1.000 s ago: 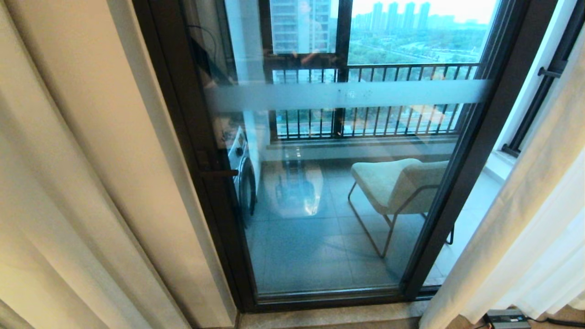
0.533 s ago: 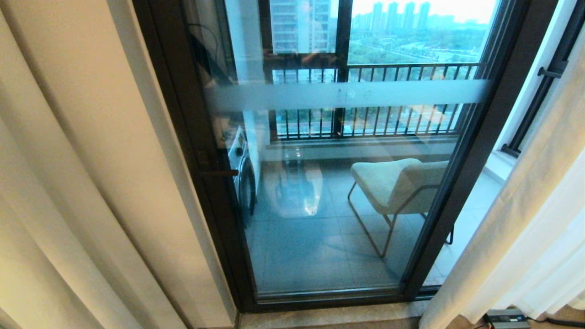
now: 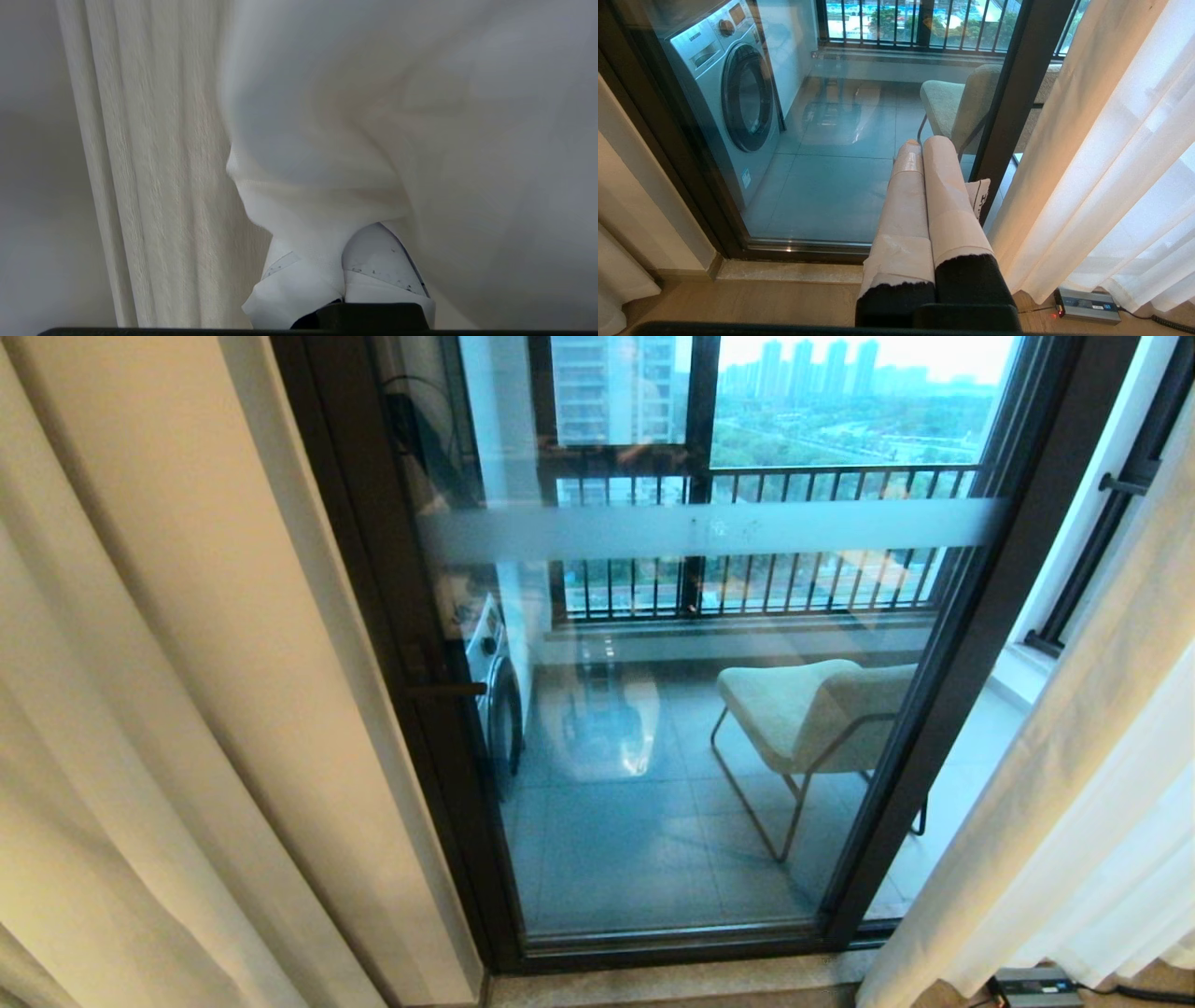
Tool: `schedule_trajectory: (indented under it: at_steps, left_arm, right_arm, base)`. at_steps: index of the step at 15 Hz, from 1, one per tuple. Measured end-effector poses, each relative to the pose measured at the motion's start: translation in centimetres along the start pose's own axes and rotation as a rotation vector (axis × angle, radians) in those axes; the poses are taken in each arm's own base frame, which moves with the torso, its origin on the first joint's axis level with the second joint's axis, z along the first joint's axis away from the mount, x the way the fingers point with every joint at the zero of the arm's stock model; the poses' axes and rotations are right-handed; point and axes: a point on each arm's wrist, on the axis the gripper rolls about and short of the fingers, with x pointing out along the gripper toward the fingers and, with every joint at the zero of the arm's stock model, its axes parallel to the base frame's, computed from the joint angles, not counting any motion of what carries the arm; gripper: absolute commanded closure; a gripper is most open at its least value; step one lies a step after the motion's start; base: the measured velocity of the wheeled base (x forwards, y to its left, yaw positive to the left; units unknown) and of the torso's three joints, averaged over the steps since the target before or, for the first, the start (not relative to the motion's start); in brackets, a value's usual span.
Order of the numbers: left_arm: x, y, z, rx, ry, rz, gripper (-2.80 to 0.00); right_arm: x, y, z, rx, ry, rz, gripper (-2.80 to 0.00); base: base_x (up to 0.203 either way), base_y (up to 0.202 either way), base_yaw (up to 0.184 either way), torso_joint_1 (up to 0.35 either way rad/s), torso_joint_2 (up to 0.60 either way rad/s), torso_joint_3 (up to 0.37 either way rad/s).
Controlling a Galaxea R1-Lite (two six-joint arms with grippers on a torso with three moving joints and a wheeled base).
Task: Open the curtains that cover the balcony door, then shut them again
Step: Pull the inner curtains open on both sides
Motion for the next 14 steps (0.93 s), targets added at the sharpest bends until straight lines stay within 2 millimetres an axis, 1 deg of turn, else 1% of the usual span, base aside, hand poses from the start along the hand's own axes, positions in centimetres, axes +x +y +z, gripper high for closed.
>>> schedule_trajectory:
  at_steps: [3,8,9,14]
  left_arm:
    - [-0.5,-0.3,0.8,-0.001,-0.013,-0.007,0.00]
    - [-1.0,-0.3,1.2,0.003,-0.004,-0.009,0.00]
    - [-1.1,-0.4,1.3,0.002,-0.003,-0.012,-2.80]
    - [-1.9,-1.4,1.7,-0.005,0.002,-0.049,-2.80]
  right_arm:
    - [0.0,0.0,0.0,0.000,0.000,0.000,0.00]
    - [0.0,0.0,0.0,0.000,0.000,0.000,0.00]
    - [0.0,0.0,0.0,0.000,0.000,0.000,0.00]
    - [0.0,0.0,0.0,0.000,0.000,0.000,0.00]
  base:
    - [0.000,0.000,0.000,0.000,0.00,0.000]
    - [0.000,0.000,0.000,0.000,0.00,0.000]
    - [0.000,0.000,0.000,0.000,0.00,0.000]
    - [0.000,0.000,0.000,0.000,0.00,0.000]
